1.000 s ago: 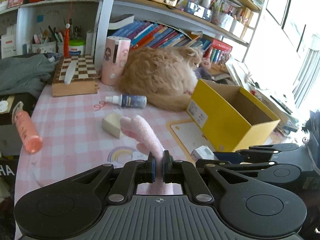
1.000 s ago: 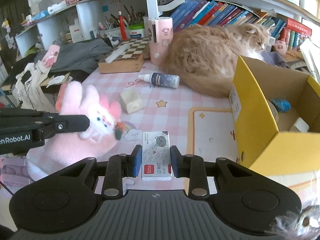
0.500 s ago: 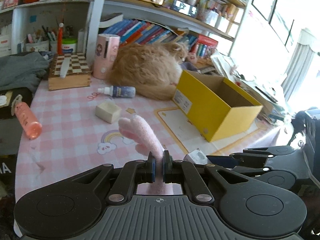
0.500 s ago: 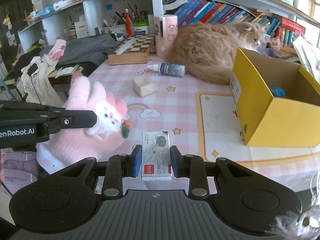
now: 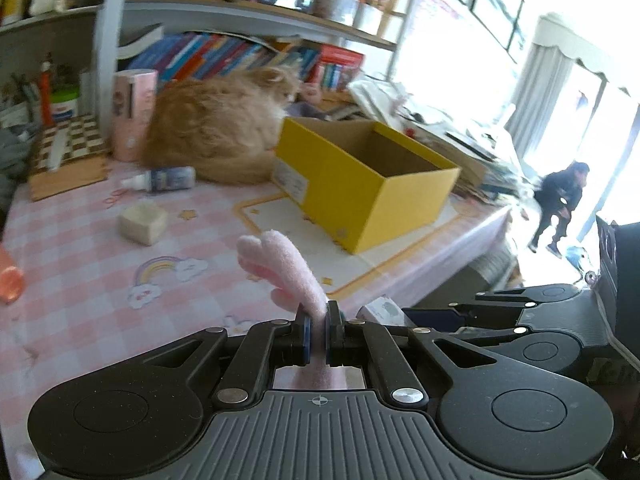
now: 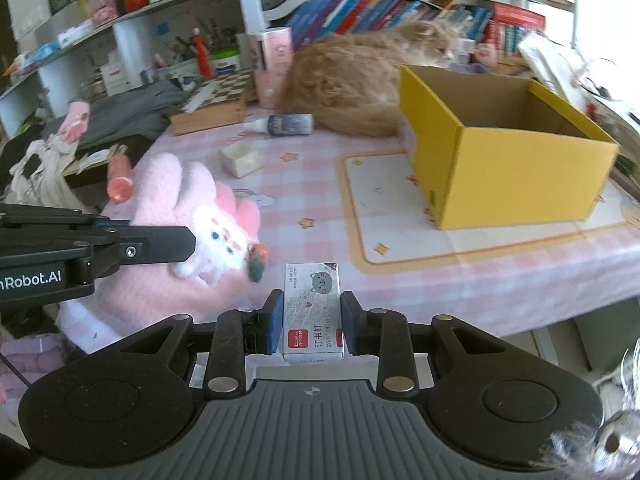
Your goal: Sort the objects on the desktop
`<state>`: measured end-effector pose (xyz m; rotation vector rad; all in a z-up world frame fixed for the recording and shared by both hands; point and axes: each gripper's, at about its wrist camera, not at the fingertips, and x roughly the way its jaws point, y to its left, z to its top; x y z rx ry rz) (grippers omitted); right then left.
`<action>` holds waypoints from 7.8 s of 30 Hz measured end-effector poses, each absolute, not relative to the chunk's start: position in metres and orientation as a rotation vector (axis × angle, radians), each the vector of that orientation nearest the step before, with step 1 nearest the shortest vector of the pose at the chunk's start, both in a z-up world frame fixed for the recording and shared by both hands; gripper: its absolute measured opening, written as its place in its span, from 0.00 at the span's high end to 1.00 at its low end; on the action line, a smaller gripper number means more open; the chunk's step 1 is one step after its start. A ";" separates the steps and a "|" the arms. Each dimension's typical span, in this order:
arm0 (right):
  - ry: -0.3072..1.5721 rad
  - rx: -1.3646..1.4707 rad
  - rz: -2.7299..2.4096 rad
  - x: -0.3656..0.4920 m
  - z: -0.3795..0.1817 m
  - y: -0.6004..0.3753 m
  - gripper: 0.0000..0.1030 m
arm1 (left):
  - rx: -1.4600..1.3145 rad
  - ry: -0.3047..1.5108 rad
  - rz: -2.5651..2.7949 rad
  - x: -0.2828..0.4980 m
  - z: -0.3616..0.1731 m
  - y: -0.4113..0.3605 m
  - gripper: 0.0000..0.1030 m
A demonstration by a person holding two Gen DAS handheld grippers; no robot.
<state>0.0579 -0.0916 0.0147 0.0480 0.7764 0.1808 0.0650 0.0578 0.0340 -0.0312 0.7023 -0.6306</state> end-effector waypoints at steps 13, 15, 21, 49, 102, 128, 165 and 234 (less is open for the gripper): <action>0.776 0.122 0.001 0.025 0.015 -0.129 0.73 | 0.043 0.716 -0.815 0.067 0.030 0.013 0.95; 0.776 0.134 -0.021 0.021 0.015 -0.134 0.73 | 0.060 0.715 -0.842 0.066 0.030 0.007 0.95; 0.781 0.154 -0.061 0.016 0.014 -0.144 0.73 | 0.075 0.710 -0.874 0.067 0.030 -0.005 0.95; 0.808 0.157 -0.127 0.027 0.011 -0.184 0.73 | 0.071 0.735 -0.932 0.087 0.024 -0.047 0.95; 0.645 -0.051 0.190 0.249 0.054 -0.337 0.73 | 0.094 0.581 -0.608 0.246 0.051 -0.190 0.95; 0.796 -0.121 0.304 0.292 0.009 -0.334 0.73 | 0.162 0.696 -0.525 0.257 0.016 -0.207 0.87; 0.581 -0.032 0.189 0.183 0.045 -0.356 0.46 | 0.108 0.474 -0.298 0.152 0.050 -0.159 0.20; 0.813 -0.277 0.598 0.182 0.012 -0.108 0.40 | 0.020 0.660 0.079 0.086 0.023 0.032 0.18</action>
